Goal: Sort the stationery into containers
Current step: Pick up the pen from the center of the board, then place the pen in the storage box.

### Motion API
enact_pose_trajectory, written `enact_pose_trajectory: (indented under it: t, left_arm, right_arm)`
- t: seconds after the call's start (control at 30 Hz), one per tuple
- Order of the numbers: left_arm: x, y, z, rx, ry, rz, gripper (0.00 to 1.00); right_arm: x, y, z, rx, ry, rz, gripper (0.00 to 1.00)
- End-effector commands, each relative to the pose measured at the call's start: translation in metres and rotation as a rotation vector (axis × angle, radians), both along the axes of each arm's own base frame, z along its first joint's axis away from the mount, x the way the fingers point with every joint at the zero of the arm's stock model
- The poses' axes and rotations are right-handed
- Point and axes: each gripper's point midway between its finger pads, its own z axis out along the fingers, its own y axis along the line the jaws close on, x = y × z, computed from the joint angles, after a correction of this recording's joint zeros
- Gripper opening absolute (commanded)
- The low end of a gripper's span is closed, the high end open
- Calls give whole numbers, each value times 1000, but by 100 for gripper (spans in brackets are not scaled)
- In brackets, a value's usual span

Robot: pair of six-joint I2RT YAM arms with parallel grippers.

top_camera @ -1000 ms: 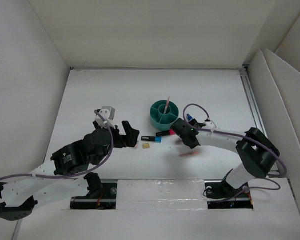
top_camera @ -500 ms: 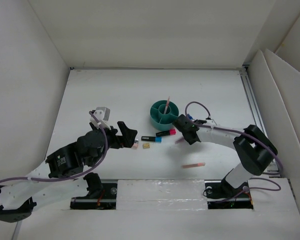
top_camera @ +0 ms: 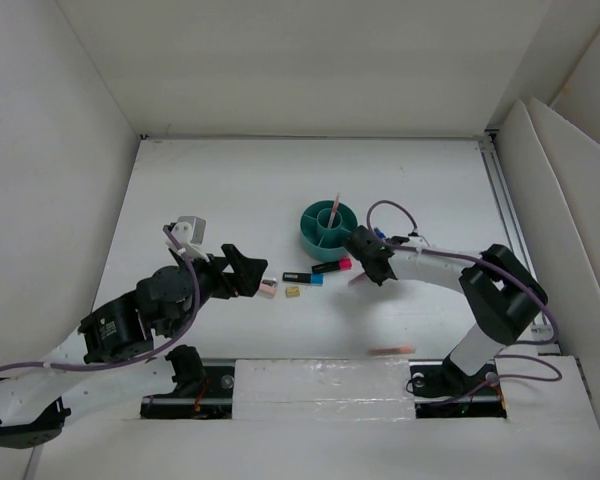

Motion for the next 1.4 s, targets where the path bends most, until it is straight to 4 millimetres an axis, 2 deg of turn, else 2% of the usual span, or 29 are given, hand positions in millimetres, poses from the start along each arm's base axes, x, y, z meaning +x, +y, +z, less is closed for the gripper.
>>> enact_pose_trajectory:
  t: [0.0, 0.03, 0.13, 0.33, 0.5, 0.6, 0.77, 0.8, 0.83, 0.9, 0.93, 0.97, 1.0, 1.03, 1.07, 1.1, 1.13, 1.17, 1.23, 1.27, 1.3, 1.37]
  left_arm:
    - [1, -2, 5, -10, -18, -6, 100]
    - [1, -2, 5, -10, -18, -6, 100]
    - [1, -3, 3, -2, -14, -6, 100]
    - [1, -3, 3, -2, -14, -6, 100]
    - [0, -8, 3, 4, -14, -29, 100]
    - [0, -10, 0, 3, -11, -38, 100]
    - [1, -9, 1, 4, -14, -29, 100]
    - [2, -8, 1, 6, -17, -17, 100]
    - [4, -5, 2, 0, -17, 4, 100]
    - [6, 0, -3, 6, -3, 34, 100]
    - [6, 1, 2, -9, -6, 46, 100]
    - [7, 6, 1, -4, -10, 63, 100]
    - [7, 6, 2, -14, -5, 67, 100]
    - [8, 7, 2, -13, -8, 75, 100]
    - [8, 7, 2, -13, -8, 76, 100]
    - [9, 9, 1, -11, -3, 88, 100]
    - [9, 9, 1, -11, -3, 88, 100]
    - [9, 9, 1, -11, -3, 88, 100]
    - [9, 8, -1, -2, 1, 88, 100]
    - [11, 5, -4, 12, 7, 88, 100]
    - [11, 5, -4, 13, 7, 88, 100]
    - [13, 1, -10, 44, 13, 85, 100]
  right_arm:
    - [-26, 9, -17, 20, 115, 33, 0]
    - [-28, 7, -17, 13, 123, 32, 0]
    - [-27, 16, -1, 32, 80, 57, 0]
    - [-27, 22, 56, 45, -89, 59, 0]
    - [-30, 3, 89, 3, -160, 40, 0]
    - [-32, -1, 113, -15, -203, 57, 0]
    - [-19, -14, 162, -91, -344, 55, 0]
    - [-20, -15, 168, -150, -355, 111, 0]
    - [-7, -11, 191, -152, -451, 110, 0]
    - [1, 0, 209, -202, -525, 191, 0]
    - [13, 12, 241, -235, -631, 267, 0]
    - [15, 20, 254, -246, -689, 322, 0]
    - [15, 22, 245, -283, -712, 389, 0]
    - [16, 26, 286, -276, -861, 421, 0]
    - [13, 43, 296, -254, -941, 539, 0]
    - [14, 45, 306, -271, -1008, 588, 0]
    - [9, 58, 319, -295, -1119, 701, 0]
    - [12, 55, 321, -335, -1136, 694, 0]
    - [12, 71, 329, -382, -1189, 785, 0]
    - [17, 79, 323, -452, -1186, 824, 0]
    - [19, 86, 327, -472, -1208, 848, 0]
    - [25, 89, 326, -510, -1225, 861, 0]
